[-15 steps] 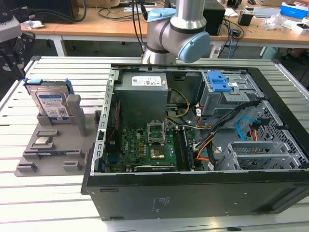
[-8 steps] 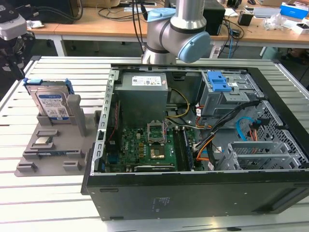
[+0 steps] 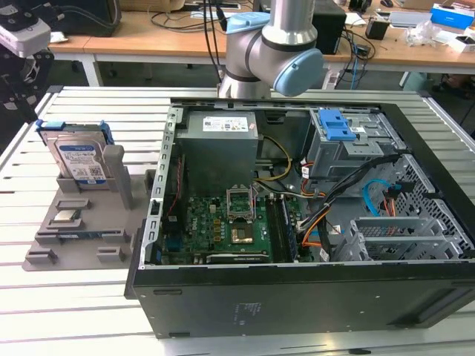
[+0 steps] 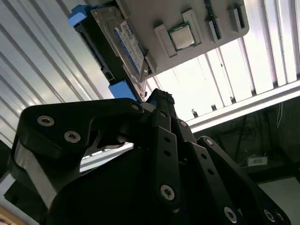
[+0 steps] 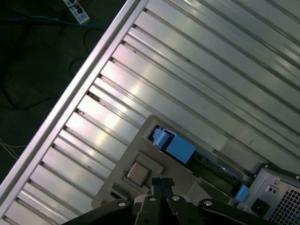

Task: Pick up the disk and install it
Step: 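Pick up the disk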

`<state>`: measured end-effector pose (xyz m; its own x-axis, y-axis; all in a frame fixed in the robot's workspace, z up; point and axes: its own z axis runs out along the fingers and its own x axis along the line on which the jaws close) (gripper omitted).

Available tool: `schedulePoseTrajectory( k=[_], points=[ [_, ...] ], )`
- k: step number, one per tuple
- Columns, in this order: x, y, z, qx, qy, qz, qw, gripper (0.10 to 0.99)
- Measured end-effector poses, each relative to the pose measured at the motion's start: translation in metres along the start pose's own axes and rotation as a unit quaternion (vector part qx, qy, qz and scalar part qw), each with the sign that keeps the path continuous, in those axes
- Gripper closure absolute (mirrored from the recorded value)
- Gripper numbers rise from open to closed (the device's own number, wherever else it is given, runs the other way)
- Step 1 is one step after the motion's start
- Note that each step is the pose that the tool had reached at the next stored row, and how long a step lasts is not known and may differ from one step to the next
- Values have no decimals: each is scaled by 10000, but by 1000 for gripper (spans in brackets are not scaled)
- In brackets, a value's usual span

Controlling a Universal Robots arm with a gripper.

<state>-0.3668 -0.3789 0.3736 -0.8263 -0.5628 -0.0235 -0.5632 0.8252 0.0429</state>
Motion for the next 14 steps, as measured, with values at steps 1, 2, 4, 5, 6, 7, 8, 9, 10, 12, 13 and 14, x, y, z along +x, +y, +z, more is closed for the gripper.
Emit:
schedulePoseTrajectory(
  k=[1,2,4,5,6,7,8,9,10,12,13,14],
  points=[
    [0,0,0,-2,4,-90,10000,980],
    [0,0,0,-4,7,-161,9999,980],
    [0,0,0,-8,15,-346,9994,980],
    [0,0,0,-11,20,-461,9989,980],
    [0,0,0,-14,26,-592,9982,980],
    [0,0,0,-17,32,-741,9972,980],
    [0,0,0,-20,37,-855,9963,980],
    [0,0,0,-22,41,-960,9954,980],
    [0,0,0,-25,46,-1059,9944,980],
    [0,0,0,-28,51,-1175,9931,980],
    [0,0,0,-30,54,-1263,9920,980],
    [0,0,0,-31,57,-1315,9913,980]
  ],
)
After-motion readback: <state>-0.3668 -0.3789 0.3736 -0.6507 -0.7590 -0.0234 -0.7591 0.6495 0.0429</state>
